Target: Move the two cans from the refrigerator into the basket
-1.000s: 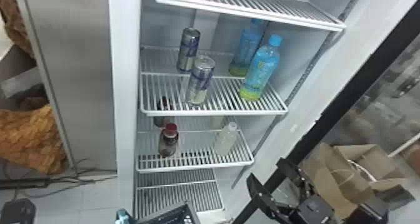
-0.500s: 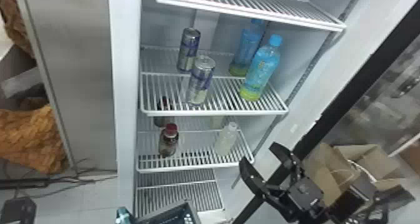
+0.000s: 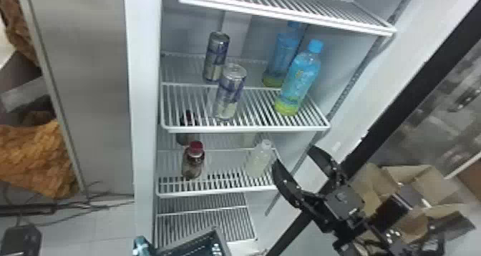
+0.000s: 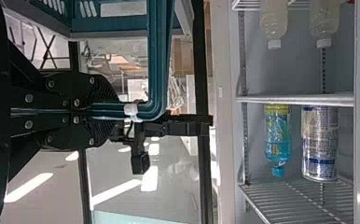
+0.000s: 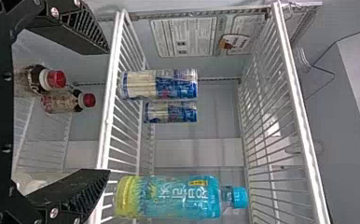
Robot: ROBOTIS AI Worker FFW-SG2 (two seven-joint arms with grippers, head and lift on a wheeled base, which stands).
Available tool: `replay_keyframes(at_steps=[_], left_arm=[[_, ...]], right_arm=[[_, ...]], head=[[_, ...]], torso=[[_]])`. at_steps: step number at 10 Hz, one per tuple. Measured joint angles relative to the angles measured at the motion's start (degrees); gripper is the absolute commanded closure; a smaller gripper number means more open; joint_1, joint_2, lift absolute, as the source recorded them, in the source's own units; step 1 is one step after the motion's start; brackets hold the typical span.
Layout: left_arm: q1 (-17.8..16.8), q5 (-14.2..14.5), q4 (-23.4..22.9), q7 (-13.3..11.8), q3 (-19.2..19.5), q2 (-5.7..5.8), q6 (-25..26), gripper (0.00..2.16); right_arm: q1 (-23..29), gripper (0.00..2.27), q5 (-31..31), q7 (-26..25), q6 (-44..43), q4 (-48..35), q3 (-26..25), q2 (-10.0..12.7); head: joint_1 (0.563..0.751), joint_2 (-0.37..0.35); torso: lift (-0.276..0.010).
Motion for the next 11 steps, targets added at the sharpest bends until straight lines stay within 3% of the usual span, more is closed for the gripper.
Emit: replay_keyframes(at_steps=[11], left_arm=[[-0.30, -0.12, 0.05, 0.00, -0.03, 0.08, 0.00, 1.20]], right_arm=[[-13.28, 0.13, 3.75, -2.74, 7.47, 4.79, 7.63, -1.08]], head=[[0.695, -0.326]], torso=[[-0.035]])
